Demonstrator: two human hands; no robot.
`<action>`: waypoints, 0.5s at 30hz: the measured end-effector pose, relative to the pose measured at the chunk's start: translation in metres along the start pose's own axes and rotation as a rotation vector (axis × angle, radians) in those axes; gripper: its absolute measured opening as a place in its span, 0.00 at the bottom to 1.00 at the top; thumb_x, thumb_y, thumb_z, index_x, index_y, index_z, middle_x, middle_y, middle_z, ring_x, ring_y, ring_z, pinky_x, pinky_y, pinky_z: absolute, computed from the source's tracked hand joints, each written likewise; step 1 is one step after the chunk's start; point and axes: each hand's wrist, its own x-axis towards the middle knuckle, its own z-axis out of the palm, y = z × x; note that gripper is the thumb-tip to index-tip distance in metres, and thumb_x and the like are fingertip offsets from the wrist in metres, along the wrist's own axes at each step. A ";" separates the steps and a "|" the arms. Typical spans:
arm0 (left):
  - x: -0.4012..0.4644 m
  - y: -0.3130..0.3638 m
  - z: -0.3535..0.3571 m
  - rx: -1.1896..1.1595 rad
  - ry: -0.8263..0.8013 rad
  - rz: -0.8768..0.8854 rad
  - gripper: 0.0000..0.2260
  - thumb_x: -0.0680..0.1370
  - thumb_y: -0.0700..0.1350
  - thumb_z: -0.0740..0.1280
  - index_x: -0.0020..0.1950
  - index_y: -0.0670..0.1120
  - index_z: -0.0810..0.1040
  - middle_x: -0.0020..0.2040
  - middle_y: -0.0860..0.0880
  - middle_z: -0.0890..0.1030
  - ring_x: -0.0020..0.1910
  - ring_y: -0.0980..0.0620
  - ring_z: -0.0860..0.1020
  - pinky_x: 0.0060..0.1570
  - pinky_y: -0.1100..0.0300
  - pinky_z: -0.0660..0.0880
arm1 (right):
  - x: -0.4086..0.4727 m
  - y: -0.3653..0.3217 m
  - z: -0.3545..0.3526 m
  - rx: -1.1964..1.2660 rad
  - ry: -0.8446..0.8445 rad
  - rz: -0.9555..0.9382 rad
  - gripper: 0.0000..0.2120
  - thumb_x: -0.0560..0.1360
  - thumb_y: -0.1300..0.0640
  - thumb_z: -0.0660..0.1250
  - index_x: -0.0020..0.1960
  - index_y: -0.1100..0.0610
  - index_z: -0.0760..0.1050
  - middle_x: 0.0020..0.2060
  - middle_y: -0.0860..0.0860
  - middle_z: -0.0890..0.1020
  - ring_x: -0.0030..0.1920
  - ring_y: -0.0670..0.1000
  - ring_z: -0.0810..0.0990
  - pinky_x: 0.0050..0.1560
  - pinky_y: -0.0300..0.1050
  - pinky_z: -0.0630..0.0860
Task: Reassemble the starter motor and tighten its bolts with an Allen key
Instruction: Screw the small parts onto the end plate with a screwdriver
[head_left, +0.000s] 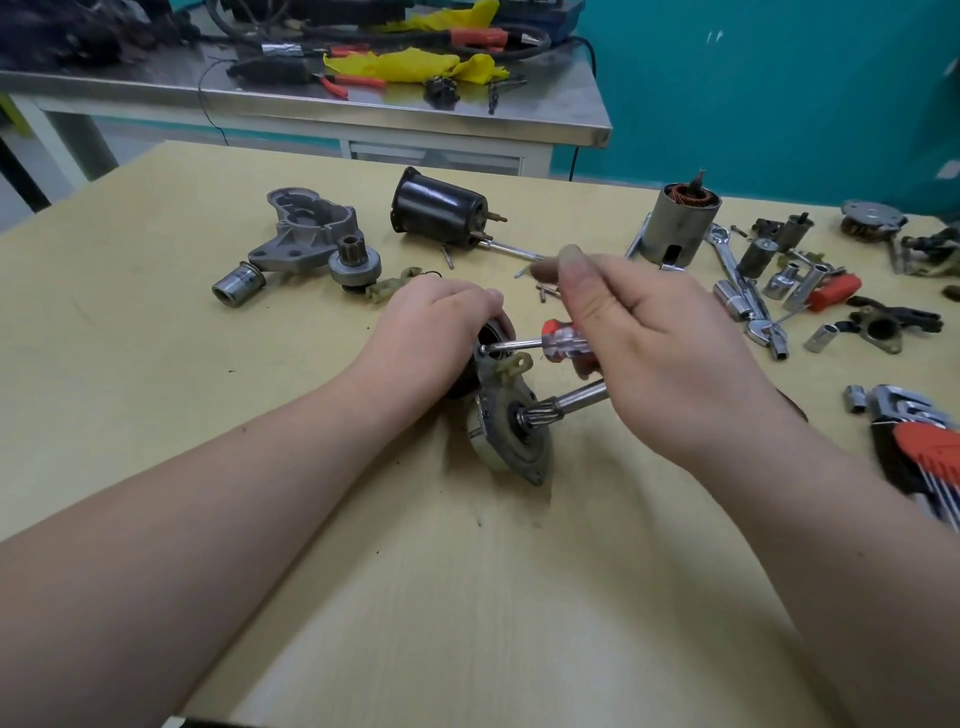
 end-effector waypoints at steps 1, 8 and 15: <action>0.000 0.000 0.000 0.001 0.000 0.003 0.18 0.83 0.48 0.66 0.37 0.48 0.88 0.37 0.46 0.86 0.40 0.50 0.82 0.44 0.55 0.75 | 0.002 -0.001 0.001 0.045 -0.012 0.064 0.20 0.82 0.34 0.62 0.62 0.46 0.81 0.43 0.43 0.85 0.42 0.44 0.83 0.41 0.43 0.77; -0.002 0.001 -0.001 -0.001 0.002 0.041 0.15 0.77 0.50 0.65 0.32 0.55 0.85 0.26 0.57 0.76 0.27 0.62 0.72 0.29 0.64 0.67 | 0.002 -0.004 0.002 0.132 0.056 0.153 0.19 0.68 0.30 0.77 0.45 0.44 0.85 0.41 0.48 0.85 0.37 0.42 0.81 0.38 0.46 0.78; -0.002 0.001 -0.001 0.012 0.022 0.055 0.17 0.83 0.49 0.65 0.39 0.48 0.87 0.41 0.41 0.85 0.47 0.42 0.82 0.50 0.48 0.78 | 0.008 -0.023 -0.012 -0.036 -0.123 0.202 0.26 0.81 0.30 0.57 0.47 0.50 0.81 0.34 0.44 0.82 0.40 0.48 0.80 0.43 0.53 0.78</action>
